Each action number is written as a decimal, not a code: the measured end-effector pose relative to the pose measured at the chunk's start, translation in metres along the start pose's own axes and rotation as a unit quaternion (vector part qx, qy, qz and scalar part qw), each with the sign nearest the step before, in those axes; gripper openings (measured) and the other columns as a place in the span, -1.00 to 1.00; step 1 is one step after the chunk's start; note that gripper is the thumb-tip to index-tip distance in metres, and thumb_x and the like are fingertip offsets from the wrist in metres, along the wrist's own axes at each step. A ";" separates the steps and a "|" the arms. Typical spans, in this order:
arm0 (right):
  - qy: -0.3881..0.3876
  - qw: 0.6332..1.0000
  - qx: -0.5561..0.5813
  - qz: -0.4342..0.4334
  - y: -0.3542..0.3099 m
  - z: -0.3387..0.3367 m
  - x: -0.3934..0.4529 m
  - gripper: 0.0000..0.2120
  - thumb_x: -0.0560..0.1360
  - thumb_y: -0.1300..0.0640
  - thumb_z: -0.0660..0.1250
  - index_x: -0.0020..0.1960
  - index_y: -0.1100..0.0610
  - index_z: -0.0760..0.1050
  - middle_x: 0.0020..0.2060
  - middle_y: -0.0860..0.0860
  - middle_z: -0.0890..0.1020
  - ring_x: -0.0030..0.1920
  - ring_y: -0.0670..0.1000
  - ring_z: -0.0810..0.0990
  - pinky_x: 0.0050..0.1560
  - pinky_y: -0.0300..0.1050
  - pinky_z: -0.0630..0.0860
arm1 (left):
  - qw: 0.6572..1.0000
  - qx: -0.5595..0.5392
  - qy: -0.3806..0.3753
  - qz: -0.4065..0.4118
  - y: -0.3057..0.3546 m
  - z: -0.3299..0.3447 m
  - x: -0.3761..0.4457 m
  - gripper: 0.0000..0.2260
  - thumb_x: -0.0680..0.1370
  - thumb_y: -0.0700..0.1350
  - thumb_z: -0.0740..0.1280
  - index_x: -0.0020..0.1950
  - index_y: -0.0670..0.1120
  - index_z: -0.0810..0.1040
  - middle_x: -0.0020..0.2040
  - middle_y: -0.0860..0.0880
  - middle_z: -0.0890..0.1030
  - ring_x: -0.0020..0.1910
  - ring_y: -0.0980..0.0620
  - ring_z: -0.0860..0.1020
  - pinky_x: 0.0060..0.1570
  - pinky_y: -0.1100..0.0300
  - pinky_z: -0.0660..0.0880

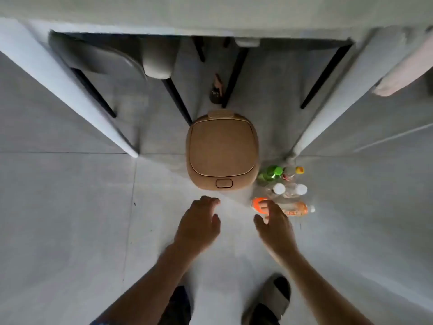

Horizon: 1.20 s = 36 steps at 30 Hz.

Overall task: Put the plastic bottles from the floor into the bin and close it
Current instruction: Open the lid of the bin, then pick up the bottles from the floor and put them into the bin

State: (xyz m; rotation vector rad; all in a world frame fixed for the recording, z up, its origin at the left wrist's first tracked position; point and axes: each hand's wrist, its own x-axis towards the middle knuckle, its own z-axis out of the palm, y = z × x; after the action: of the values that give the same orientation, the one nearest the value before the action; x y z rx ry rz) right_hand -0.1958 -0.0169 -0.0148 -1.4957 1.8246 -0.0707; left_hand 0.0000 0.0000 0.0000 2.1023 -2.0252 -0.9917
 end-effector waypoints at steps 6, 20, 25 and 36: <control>0.112 0.937 -0.197 -0.265 0.035 0.094 0.072 -0.39 0.37 0.17 0.37 0.40 0.11 0.33 0.30 0.13 0.47 0.14 0.19 0.49 0.11 0.08 0.50 | 0.972 0.126 0.090 0.177 -0.055 0.099 0.068 -0.50 0.40 -0.26 0.41 0.35 -0.16 0.51 0.30 -0.22 0.50 0.18 -0.23 0.49 0.11 -0.10 0.50; 0.260 0.791 -0.180 -0.524 0.084 0.119 0.150 -0.75 0.48 0.24 0.27 0.16 0.22 0.45 -0.40 0.09 0.60 -0.47 0.09 0.51 -0.48 -0.08 0.48 | 0.813 0.212 0.330 0.430 -0.120 0.141 0.124 -0.79 0.55 -0.19 0.20 0.13 -0.18 0.50 0.02 -0.21 0.71 0.09 -0.16 0.54 0.14 -0.05 0.40; 0.264 0.793 -0.168 -0.523 0.064 0.106 0.148 -0.83 0.48 0.20 0.22 -0.18 0.19 0.57 -0.52 0.06 0.49 -0.55 0.12 0.42 -0.57 -0.04 0.40 | 0.765 0.264 0.360 0.464 -0.105 0.127 0.125 -0.94 0.49 -0.19 0.28 -0.06 -0.15 0.47 -0.24 -0.14 0.67 -0.31 -0.11 0.59 -0.05 0.03 0.41; 0.329 0.856 -0.062 -0.395 0.109 0.071 0.147 -0.93 0.35 0.08 0.22 -0.27 0.07 0.42 -0.52 0.10 0.57 -0.47 0.24 0.54 -0.50 -0.10 0.33 | 0.792 0.233 0.294 0.482 0.006 0.140 0.139 -0.95 0.39 -0.23 0.34 -0.17 -0.17 0.54 -0.34 -0.14 0.56 -0.37 -0.18 0.48 -0.30 -0.01 0.36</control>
State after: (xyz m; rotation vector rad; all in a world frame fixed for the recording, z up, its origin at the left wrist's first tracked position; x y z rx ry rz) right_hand -0.2467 -0.0804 -0.1934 -2.4402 1.5510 -0.9849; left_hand -0.0815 -0.0742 -0.1630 0.9006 -2.5407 0.3128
